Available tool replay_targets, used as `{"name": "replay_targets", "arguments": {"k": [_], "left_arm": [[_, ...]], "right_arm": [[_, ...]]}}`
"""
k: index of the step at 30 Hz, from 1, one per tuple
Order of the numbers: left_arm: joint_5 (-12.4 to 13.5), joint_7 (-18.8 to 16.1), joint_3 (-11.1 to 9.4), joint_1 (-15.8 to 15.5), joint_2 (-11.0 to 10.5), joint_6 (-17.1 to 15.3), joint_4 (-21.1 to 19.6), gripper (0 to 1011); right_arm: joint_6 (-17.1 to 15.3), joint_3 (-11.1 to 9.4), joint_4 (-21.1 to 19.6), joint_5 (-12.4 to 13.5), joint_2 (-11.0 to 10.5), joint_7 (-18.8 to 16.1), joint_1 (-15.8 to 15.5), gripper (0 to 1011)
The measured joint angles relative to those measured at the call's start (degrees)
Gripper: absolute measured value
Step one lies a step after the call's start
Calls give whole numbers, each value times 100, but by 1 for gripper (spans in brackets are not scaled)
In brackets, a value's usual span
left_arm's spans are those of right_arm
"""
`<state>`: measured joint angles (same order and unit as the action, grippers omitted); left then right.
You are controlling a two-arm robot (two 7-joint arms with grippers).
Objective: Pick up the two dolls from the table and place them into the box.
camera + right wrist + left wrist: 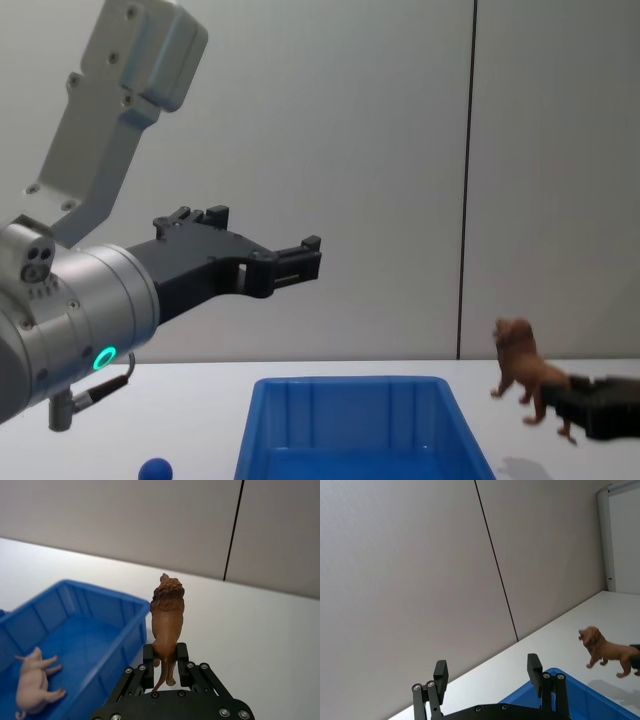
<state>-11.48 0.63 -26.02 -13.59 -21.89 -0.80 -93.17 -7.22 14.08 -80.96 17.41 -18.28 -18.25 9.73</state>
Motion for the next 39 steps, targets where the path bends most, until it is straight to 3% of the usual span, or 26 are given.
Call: {"name": "replay_targets", "arguments": {"k": [13, 23, 31, 39], "left_arm": [[0, 0, 0, 0, 0, 0, 0, 1001], [0, 0, 0, 0, 0, 0, 0, 1001], [0, 0, 0, 0, 0, 0, 0, 1001], [0, 0, 0, 0, 0, 0, 0, 1001]], "right_arm": [[185, -4, -417, 124, -25, -480, 61, 257], [-45, 144, -589, 148, 48, -873, 72, 257], [-330, 295, -642, 141, 129, -978, 28, 475], [-403, 338, -684, 133, 117, -931, -37, 748]]}}
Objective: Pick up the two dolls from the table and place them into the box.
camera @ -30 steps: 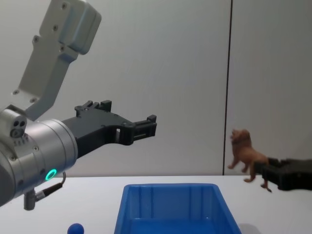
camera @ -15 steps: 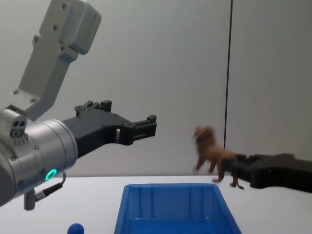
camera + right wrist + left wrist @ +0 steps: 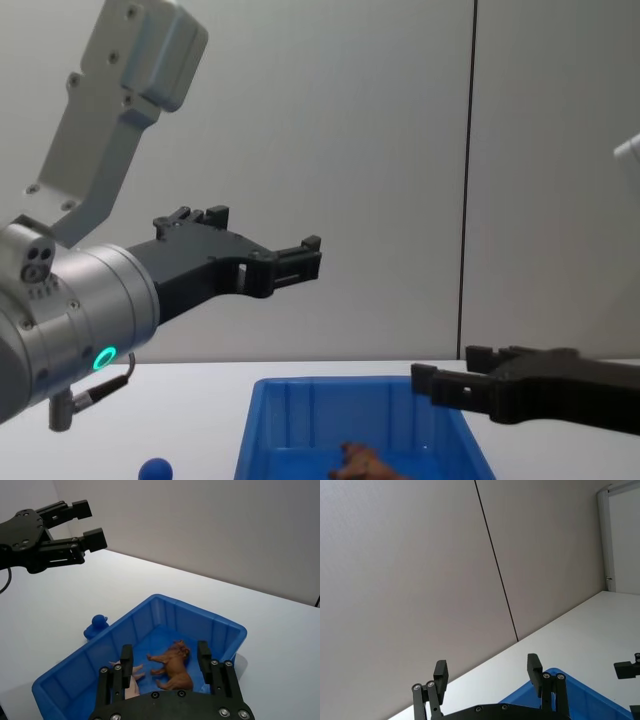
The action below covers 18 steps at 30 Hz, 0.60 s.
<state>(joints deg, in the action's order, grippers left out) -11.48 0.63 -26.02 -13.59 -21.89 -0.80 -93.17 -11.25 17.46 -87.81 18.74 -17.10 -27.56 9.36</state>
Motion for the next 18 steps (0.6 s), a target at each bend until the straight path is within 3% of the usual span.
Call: {"name": "replay_targets", "arguments": {"k": [10, 18], "left_arm": [[0, 0, 0, 0, 0, 0, 0, 1001], [0, 0, 0, 0, 0, 0, 0, 1001]], "right_arm": [[97, -129, -135, 138, -212, 253, -194, 999], [261, -302, -308, 339, -480, 435, -453, 1001]]}}
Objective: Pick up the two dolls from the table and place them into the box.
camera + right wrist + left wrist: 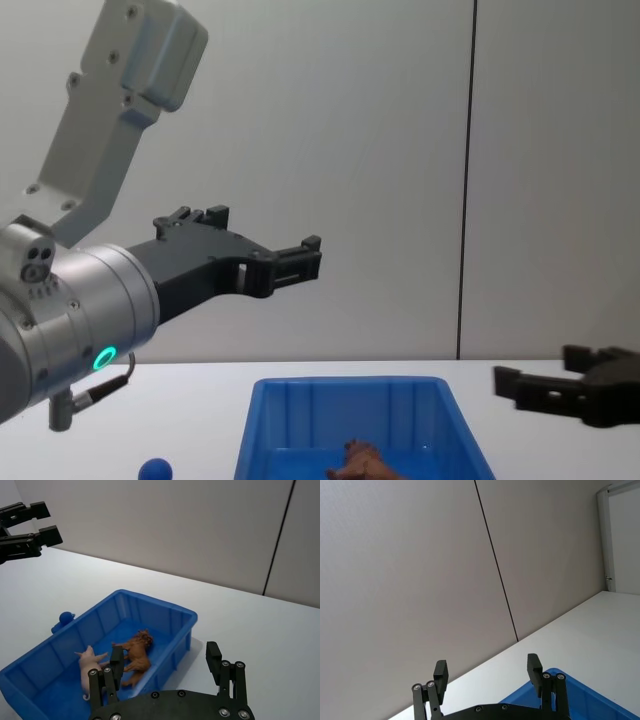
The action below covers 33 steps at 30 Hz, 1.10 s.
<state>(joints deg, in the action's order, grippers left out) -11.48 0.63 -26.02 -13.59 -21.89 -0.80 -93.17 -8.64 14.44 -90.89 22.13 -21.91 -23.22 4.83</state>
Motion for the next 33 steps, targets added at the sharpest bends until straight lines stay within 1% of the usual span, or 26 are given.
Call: {"name": "replay_targets", "arguments": {"k": [3, 12, 18, 26, 28, 33], "left_arm": [[0, 0, 0, 0, 0, 0, 0, 1001], [10, -20, 1, 16, -1, -18, -8, 1001], [27, -219, 15, 120, -61, -177, -141, 1001], [-85, -488, 57, 378, -233, -459, -395, 1001], [-169, -594, 79, 496, -317, -575, -488, 1001], [-313, -700, 111, 663, -437, -685, -571, 1001]], "right_arm": [[70, -64, -72, 82, -109, 70, -106, 1001], [158, -151, -165, 188, -249, 152, -242, 1001], [198, -193, -213, 236, -317, 190, -309, 1001], [221, -221, -241, 267, -359, 213, -353, 1001], [227, -227, -248, 273, -368, 219, -360, 1001], [236, -234, -256, 281, -382, 226, -373, 1001]]}}
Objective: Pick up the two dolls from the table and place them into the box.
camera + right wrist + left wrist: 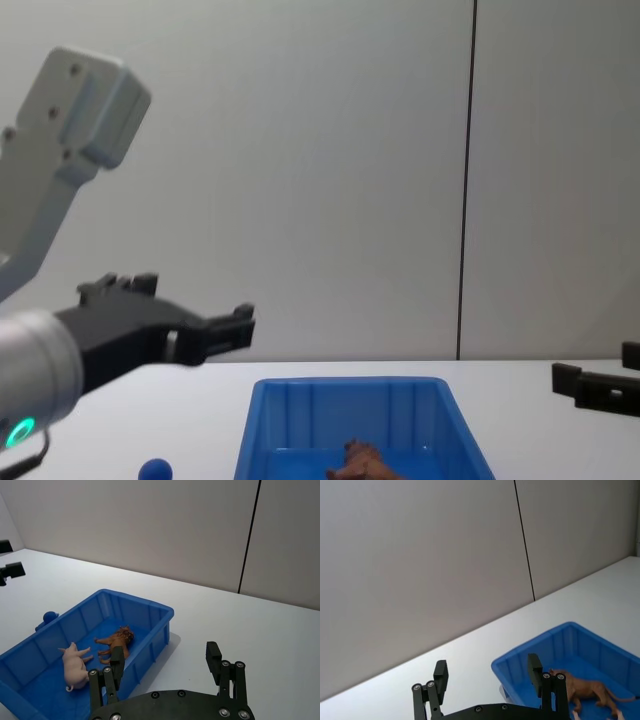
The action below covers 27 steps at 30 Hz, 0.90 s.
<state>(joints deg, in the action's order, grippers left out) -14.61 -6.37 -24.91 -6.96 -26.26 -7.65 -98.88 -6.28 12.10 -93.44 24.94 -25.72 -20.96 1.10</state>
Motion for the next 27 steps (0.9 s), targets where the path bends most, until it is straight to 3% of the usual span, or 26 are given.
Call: {"name": "replay_targets", "arguments": {"k": [12, 27], "left_arm": [[-344, 21, 91, 278, -206, -70, 37, 1001], [-516, 553, 189, 289, -263, -27, 508, 1001]], "right_arm": [[11, -11, -10, 13, -18, 11, -18, 1001], [16, -16, -17, 19, -25, 16, -24, 1001]]}}
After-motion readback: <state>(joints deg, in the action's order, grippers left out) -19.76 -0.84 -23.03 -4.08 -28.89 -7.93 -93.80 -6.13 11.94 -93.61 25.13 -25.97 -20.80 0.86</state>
